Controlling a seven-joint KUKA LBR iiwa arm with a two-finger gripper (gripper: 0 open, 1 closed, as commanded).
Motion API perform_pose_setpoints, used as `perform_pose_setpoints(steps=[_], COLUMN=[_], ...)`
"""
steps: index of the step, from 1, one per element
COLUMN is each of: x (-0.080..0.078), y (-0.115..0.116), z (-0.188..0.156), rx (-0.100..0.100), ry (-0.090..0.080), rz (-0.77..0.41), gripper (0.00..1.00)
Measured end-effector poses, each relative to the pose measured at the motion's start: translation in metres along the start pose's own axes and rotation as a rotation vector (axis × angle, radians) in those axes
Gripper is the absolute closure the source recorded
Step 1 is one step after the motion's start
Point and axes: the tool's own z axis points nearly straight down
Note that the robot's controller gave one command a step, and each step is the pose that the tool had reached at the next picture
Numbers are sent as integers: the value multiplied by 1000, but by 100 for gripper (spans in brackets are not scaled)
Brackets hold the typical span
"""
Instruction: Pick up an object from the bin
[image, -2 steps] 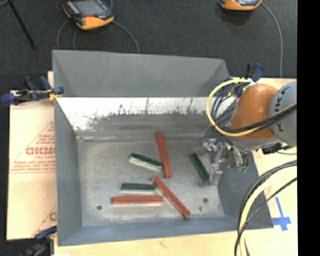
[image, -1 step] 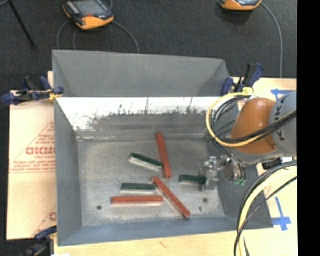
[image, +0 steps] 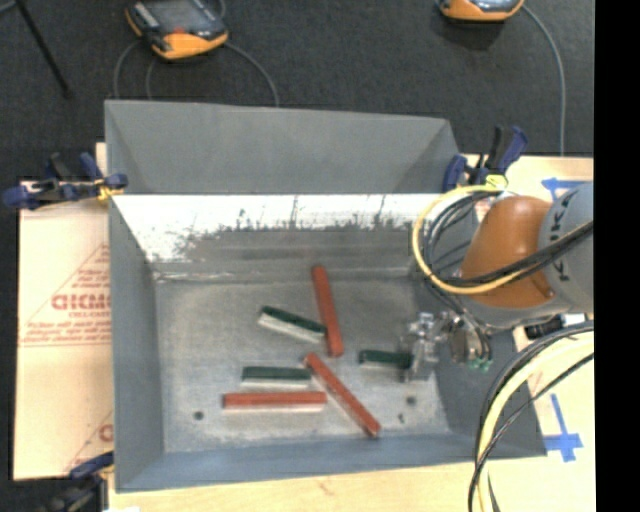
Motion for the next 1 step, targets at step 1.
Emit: perform_pose_setpoints(steps=[1], x=[-1], y=[-34], z=[-160], rx=[1], ry=[-3], rz=[-31], gripper=[100])
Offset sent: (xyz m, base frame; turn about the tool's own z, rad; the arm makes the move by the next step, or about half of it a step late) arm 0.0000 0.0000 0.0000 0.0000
